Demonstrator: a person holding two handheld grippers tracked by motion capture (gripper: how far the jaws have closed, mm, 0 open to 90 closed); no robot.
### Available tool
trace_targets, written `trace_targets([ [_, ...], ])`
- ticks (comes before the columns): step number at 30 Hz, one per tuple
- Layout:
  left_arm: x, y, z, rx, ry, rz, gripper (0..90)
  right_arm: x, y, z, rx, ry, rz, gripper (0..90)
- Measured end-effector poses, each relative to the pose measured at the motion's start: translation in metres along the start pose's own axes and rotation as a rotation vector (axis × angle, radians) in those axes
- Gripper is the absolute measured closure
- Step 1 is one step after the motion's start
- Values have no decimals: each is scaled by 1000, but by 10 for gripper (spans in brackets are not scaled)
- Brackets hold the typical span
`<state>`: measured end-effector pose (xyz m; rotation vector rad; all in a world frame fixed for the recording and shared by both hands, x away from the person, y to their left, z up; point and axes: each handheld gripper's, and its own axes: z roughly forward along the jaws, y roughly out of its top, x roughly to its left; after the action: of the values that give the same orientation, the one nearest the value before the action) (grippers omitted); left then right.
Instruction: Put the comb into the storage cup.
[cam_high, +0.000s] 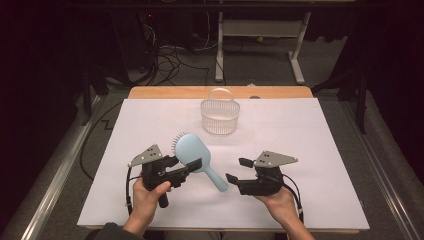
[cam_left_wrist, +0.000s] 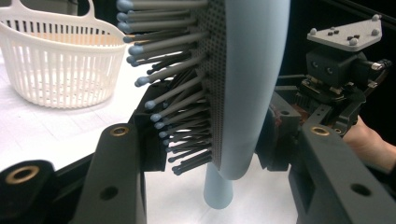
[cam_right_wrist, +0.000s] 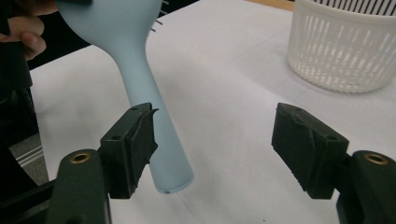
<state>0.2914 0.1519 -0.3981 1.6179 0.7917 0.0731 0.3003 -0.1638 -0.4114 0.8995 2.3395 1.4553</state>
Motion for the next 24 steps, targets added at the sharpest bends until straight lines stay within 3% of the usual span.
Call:
trace_targets([
  [8, 2, 4, -5, -22, 10, 1, 534, -15, -11, -16, -33, -45, 35, 284],
  [24, 2, 6, -10, -40, 24, 3, 533, -44, -30, -56, -150, -155, 89, 274],
])
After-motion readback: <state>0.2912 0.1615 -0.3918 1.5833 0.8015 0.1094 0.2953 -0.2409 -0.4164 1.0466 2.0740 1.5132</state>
